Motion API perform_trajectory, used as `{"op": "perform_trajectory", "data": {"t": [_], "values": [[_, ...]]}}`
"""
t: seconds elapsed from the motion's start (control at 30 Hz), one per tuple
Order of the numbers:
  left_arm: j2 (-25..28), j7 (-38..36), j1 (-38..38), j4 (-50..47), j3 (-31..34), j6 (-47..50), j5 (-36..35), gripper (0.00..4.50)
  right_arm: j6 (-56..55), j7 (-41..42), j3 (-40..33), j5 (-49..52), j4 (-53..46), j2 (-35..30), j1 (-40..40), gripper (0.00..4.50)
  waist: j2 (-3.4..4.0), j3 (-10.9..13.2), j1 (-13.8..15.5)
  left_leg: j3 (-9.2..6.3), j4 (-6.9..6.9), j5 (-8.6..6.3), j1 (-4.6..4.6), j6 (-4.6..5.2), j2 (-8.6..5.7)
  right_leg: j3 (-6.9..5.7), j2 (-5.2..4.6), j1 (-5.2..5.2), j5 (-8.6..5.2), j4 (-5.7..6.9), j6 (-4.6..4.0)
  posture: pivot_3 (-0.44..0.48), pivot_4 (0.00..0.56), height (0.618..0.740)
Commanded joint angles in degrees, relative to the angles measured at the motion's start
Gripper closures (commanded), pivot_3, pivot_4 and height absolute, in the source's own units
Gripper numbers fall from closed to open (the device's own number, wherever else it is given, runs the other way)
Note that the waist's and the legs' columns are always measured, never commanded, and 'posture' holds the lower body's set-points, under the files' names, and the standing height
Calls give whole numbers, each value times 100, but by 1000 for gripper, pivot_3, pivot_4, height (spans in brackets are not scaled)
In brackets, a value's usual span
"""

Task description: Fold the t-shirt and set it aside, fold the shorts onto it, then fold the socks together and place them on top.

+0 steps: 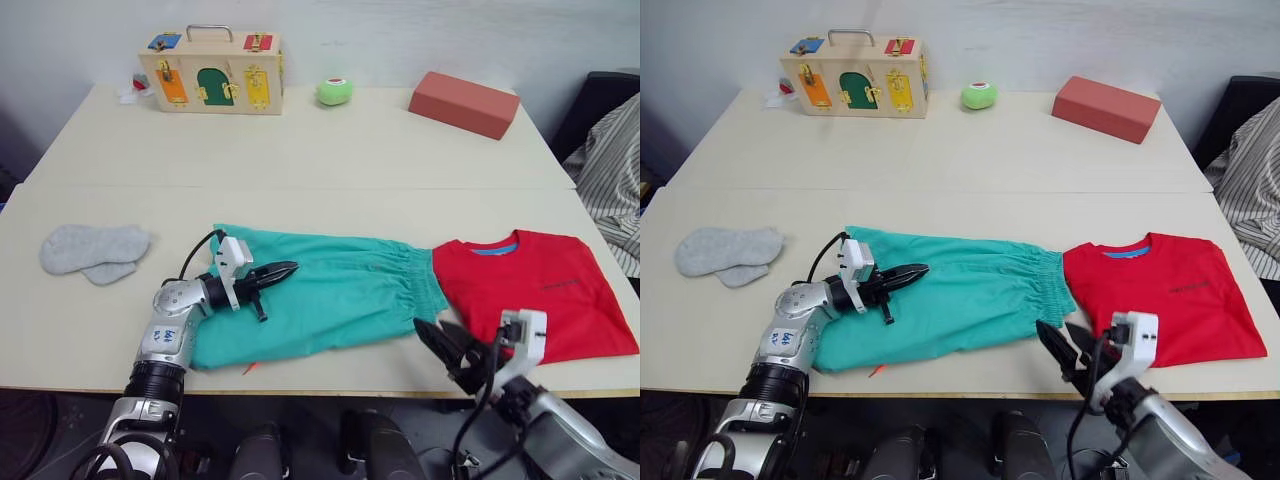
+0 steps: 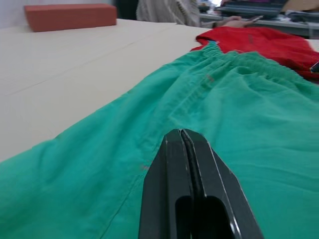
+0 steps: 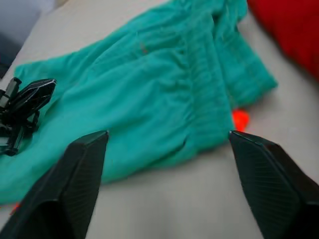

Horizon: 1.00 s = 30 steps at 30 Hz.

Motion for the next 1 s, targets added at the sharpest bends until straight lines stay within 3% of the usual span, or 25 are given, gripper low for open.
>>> {"op": "perform_trajectory", "data": {"t": [0.03, 0.17, 0.4, 0.5, 0.83, 0.87, 1.0], "values": [[100, -138, -225, 153, -63, -173, 126, 4500, -50, -835, 171, 471, 25, 69, 186, 71, 0, 0, 14, 0, 0, 1, -1, 2, 0, 0, 0, 0, 0, -4, 1, 0, 150, 740], [54, -188, -402, 358, -100, -154, 168, 4500, -139, -1266, 544, 381, 533, 336, -271, 71, -7, -4, -2, 0, -2, 1, -9, 3, -1, 2, 4, -1, 6, -22, 12, 0, 150, 740], [46, -385, -426, 654, -237, -250, 318, 4500, -431, -1784, 910, -94, 1883, 1109, -1928, 71, -29, -13, -59, 8, -2, 2, -9, 9, 3, 11, 6, 1, 20, -34, 26, 0, 150, 740], [60, -441, -406, 827, -273, -331, 402, 4500, -492, -1606, 984, -578, 2352, 1191, -2334, 719, -30, -15, -118, 8, -2, 3, -8, 10, 4, 10, 7, 1, 20, -34, 25, 0, 150, 740], [65, -407, -284, 986, -206, -451, 418, 4500, -1340, -544, 1051, -1973, 2588, 1512, -2765, 4279, -29, -14, -134, 10, -2, 2, -9, 12, 2, 10, 2, 1, 22, -34, 27, 0, 150, 740], [60, -379, -265, 962, -181, -472, 403, 4500, -1507, -432, 1014, -2110, 2552, 1555, -2763, 4455, -29, -14, -134, 10, -2, 2, -8, 12, 2, 10, 2, 1, 22, -34, 27, 0, 150, 740], [86, -178, -174, 696, -37, -385, 313, 4500, -2064, -124, 810, -2598, 2412, 1628, -2725, 4455, -16, -6, -131, 10, -2, 2, -12, 12, 0, 10, 0, -2, 22, -34, 27, 0, 150, 740]]}}
